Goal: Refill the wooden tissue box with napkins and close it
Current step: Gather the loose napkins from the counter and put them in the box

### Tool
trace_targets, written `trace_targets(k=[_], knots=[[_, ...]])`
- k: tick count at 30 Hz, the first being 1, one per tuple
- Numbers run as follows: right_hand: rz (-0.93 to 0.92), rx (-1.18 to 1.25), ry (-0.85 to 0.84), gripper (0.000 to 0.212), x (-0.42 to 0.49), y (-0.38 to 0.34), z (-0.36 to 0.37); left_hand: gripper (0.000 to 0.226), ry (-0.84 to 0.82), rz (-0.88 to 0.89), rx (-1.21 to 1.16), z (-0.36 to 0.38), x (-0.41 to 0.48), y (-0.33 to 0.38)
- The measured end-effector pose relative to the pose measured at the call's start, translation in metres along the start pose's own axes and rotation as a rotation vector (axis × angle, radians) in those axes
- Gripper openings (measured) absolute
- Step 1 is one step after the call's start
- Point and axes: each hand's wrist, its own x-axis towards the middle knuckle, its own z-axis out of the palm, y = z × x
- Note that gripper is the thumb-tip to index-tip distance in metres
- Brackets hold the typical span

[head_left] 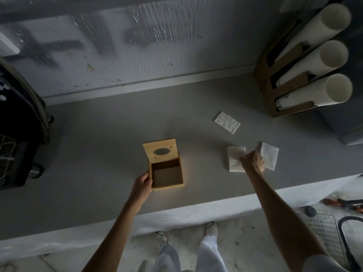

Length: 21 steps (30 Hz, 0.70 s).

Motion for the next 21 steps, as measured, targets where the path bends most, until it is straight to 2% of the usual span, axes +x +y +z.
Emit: trace_targets(k=[5, 8, 12, 14, 17, 21], knots=[[0.118, 0.026, -0.003, 0.04, -0.001, -0.009, 0.001, 0.035, -0.001, -0.006, -0.007, 0.0, -0.003, 0.003], [0.093, 0.062, 0.005, 0.028, -0.008, -0.009, 0.005, 0.035, -0.004, -0.009, 0.012, -0.001, -0.005, 0.005], [0.019, 0.318, -0.154, 0.011, 0.002, 0.003, -0.001, 0.037, 0.01, -0.019, -0.002, -0.001, -0.004, 0.004], [0.0, 0.478, -0.183, 0.013, 0.026, 0.022, -0.015, 0.037, 0.012, -0.02, -0.009, -0.002, -0.003, 0.002], [0.023, 0.569, -0.085, 0.009, 0.051, 0.041, -0.059, 0.037, 0.009, -0.022, -0.013, -0.002, -0.002, 0.003], [0.154, 0.592, -0.011, 0.03, 0.082, 0.068, -0.088, 0.038, 0.023, -0.024, -0.044, 0.001, -0.002, 0.006]])
